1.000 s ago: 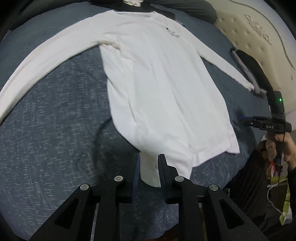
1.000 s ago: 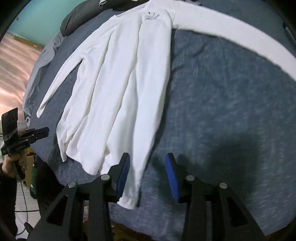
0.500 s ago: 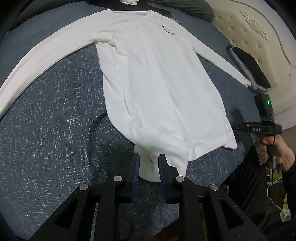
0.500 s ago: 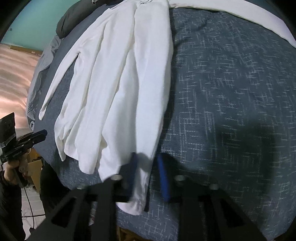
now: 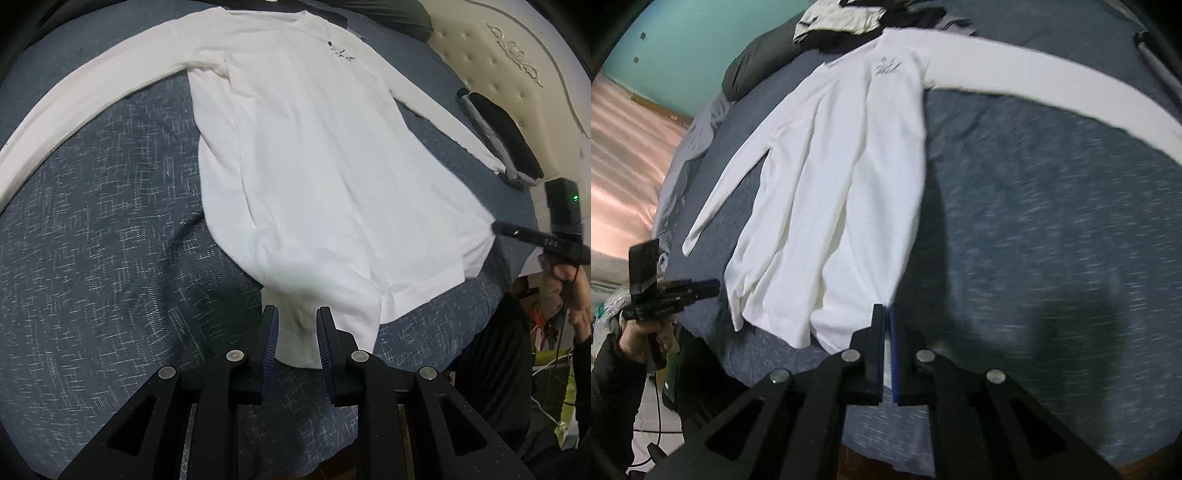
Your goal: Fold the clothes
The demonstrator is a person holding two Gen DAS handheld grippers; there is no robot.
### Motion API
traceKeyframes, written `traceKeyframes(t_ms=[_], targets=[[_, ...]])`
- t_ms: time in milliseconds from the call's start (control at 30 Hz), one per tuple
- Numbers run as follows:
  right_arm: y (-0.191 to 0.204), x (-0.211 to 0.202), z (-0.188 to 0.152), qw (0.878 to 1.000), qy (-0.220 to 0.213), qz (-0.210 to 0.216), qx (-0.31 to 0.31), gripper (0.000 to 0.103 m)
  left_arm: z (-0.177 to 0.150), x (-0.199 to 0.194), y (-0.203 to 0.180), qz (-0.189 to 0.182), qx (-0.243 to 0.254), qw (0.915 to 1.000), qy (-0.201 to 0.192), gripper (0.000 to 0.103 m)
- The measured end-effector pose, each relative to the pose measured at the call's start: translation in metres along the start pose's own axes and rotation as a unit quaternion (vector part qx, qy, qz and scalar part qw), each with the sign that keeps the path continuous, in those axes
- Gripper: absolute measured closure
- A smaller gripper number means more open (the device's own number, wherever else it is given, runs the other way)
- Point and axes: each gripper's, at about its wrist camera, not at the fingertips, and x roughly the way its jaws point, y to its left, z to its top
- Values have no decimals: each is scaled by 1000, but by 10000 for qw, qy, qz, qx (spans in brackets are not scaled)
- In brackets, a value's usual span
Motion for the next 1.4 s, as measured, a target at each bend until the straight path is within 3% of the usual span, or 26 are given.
traceKeyframes(t_ms=[67,300,367,433,733,933,1200,1267,1333,1400], targets=[[-7,-7,0,9999,-72,-70,64,101,1,4,2,19,-36,10000,10,74],[-24,-19,-4,9994,-197,-84,278,101,7,21,5,106,-30,9999,99,74],[-25,-20,-3,9994,-217,-75,278,101,8,23,4,98,-2,9999,101,79],[-26,-22,-1,9993,-227,-62,277,101,9,21,2,106,60,9999,77,96],[-33,-46,8,9987,-438,-60,273,101,12,-43,13,112,148,9989,-423,98],[-39,-63,10,9981,-527,-171,271,103,3,-95,48,266,-249,9975,-610,101],[-43,-35,7,9991,-160,34,397,101,-2,-72,71,54,-703,9966,-418,101],[-39,-24,4,9994,-16,31,346,96,-1,-66,73,99,-732,9966,-368,101],[-35,-13,1,9995,127,29,295,75,0,-63,75,119,-744,9966,-347,100],[-31,-4,-1,9994,233,43,244,66,0,-63,78,118,-734,9966,-347,100]])
